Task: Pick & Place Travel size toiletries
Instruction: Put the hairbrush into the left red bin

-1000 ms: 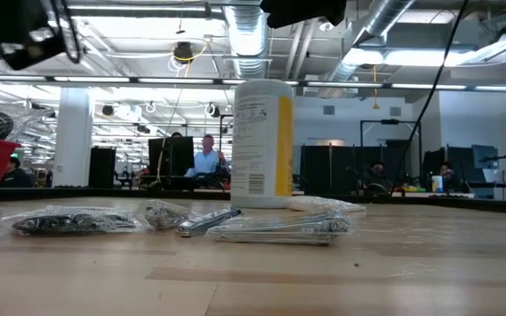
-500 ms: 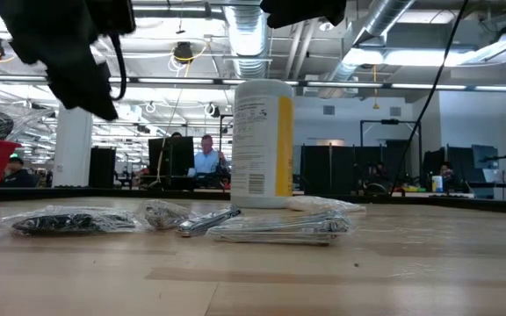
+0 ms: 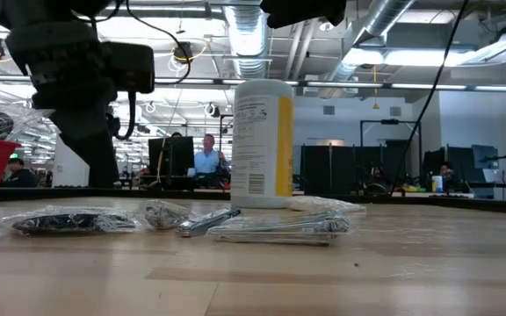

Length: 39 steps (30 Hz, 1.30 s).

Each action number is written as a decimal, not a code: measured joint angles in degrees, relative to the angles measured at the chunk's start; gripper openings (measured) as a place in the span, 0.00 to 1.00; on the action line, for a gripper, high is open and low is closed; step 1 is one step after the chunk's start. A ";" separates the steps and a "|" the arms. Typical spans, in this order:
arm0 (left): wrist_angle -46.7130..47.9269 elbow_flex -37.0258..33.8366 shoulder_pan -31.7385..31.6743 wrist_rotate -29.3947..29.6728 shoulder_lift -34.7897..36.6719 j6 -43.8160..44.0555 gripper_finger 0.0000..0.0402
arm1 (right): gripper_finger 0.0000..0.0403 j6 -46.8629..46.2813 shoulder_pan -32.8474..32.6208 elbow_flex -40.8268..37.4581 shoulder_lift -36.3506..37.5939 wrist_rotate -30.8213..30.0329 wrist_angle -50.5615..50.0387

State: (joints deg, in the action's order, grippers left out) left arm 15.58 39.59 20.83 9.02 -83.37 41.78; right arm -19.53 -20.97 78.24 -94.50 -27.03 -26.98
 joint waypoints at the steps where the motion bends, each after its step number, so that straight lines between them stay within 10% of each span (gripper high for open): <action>1: 0.04 0.00 -0.14 0.02 -0.32 0.00 0.42 | 0.32 0.00 0.00 0.00 0.00 0.00 0.02; 39: -0.35 0.28 -1.26 -5.21 -9.55 -3.41 0.39 | 0.32 0.00 0.02 0.00 0.00 0.00 -0.02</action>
State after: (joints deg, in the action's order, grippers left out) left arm 15.22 39.88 19.57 3.81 -92.92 38.37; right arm -19.53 -20.95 78.24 -94.50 -27.03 -27.00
